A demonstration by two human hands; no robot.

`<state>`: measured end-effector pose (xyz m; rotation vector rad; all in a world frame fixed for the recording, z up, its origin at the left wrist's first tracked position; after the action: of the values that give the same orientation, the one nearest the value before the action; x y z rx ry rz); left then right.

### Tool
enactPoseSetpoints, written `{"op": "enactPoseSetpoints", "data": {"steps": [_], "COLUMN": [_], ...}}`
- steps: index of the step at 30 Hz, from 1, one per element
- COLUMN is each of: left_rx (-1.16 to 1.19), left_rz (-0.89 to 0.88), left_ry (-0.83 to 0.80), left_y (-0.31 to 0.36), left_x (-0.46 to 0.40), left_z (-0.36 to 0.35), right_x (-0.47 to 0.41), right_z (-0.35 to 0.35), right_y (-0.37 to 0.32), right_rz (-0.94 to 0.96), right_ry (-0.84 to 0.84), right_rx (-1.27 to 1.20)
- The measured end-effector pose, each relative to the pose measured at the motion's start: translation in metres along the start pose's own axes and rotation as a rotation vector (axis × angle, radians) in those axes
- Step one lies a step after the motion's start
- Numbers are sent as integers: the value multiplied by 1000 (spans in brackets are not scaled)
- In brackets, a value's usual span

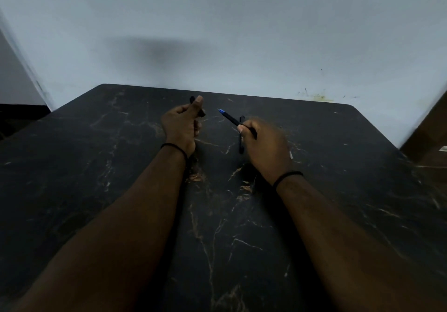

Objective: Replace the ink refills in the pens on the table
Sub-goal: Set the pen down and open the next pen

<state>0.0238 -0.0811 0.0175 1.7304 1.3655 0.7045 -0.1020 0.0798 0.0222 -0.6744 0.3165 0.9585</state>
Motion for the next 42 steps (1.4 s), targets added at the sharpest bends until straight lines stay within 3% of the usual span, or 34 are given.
{"op": "enactPoseSetpoints", "data": {"steps": [7, 23, 28, 33, 42], "left_rx": [-13, 11, -67, -214, -167], "left_rz": [76, 155, 161, 58, 115], "left_ry": [0, -39, -106, -164, -320], "left_y": [0, -11, -14, -14, -17], "left_x": [3, 10, 15, 18, 33], "left_z": [-4, -19, -25, -32, -43], "right_x": [2, 6, 6, 7, 7], "right_z": [1, 8, 9, 12, 13], "right_y": [-12, -19, -21, -20, -19], "right_rz": [123, 120, 115, 74, 25], "right_ry": [-35, 14, 35, 25, 4], "right_rx": [32, 53, 59, -16, -98]}}
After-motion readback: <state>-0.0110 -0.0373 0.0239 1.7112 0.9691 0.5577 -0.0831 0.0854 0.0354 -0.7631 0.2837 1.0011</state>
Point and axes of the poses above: each hand's wrist, its own x-axis away from the middle knuckle, its own z-axis out of the back of the hand, y = z × x, the point moved 5 cm from there along -x, towards the middle knuckle, and after that the axes turned 14 degrees about x, right-handed, at the moved point
